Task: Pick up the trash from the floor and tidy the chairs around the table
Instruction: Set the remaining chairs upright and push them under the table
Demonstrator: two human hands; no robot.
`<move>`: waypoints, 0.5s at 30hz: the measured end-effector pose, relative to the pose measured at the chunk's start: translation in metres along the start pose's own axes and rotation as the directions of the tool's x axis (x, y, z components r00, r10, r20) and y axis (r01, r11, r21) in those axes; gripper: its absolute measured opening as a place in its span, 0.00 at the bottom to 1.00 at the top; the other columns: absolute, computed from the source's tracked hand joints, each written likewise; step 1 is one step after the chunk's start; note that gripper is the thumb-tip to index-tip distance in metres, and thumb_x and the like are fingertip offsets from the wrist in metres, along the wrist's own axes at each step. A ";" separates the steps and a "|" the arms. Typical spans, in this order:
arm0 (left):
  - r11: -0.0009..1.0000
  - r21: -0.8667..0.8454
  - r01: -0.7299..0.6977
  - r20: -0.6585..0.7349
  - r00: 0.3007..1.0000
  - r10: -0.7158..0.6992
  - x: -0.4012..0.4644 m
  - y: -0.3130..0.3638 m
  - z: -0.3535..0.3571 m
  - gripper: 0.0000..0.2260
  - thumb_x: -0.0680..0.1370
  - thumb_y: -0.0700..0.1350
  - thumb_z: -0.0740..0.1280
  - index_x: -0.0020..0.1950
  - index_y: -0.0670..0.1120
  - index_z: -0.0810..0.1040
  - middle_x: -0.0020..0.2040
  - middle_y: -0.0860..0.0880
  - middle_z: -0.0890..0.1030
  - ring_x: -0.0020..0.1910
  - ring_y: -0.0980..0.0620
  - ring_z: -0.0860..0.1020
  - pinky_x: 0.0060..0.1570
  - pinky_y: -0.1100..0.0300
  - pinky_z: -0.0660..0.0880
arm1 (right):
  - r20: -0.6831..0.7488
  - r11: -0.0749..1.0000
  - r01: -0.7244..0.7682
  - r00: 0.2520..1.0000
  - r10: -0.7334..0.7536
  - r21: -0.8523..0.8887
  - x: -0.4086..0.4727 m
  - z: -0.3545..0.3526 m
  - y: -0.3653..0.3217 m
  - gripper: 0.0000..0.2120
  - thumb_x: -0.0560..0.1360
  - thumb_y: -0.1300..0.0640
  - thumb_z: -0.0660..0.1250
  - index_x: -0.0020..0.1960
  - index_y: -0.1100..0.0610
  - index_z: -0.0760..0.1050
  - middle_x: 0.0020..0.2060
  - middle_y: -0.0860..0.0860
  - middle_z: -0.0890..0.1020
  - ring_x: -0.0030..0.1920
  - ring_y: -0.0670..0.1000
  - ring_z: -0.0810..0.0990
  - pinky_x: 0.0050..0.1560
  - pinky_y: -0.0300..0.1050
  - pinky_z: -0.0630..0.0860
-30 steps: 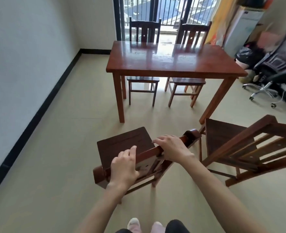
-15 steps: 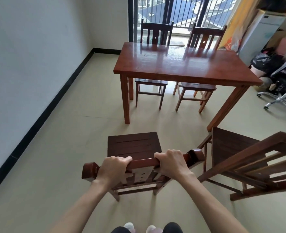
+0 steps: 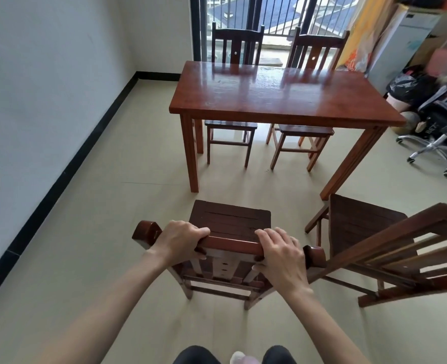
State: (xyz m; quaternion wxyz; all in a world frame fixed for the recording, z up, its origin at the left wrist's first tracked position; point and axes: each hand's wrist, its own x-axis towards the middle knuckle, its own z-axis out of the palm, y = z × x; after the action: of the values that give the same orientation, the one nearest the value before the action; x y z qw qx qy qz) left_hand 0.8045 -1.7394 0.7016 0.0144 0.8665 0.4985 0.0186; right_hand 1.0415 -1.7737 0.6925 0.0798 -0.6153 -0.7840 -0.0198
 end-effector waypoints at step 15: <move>0.998 -0.060 0.009 0.059 0.998 -0.005 0.047 -0.058 -0.007 0.16 0.65 0.55 0.74 0.40 0.44 0.75 0.35 0.47 0.82 0.34 0.44 0.79 0.29 0.61 0.61 | -0.033 0.997 -0.076 0.997 0.077 0.015 0.063 0.010 -0.010 0.27 0.43 0.42 0.80 0.30 0.52 0.68 0.20 0.46 0.74 0.21 0.49 0.75 0.21 0.37 0.62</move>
State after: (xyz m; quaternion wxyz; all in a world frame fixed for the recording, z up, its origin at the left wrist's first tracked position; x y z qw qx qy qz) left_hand 0.7770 -1.6698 0.7069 0.0553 0.8641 0.5002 0.0082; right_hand 1.0161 -1.7139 0.6925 0.0977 -0.6439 -0.7585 -0.0218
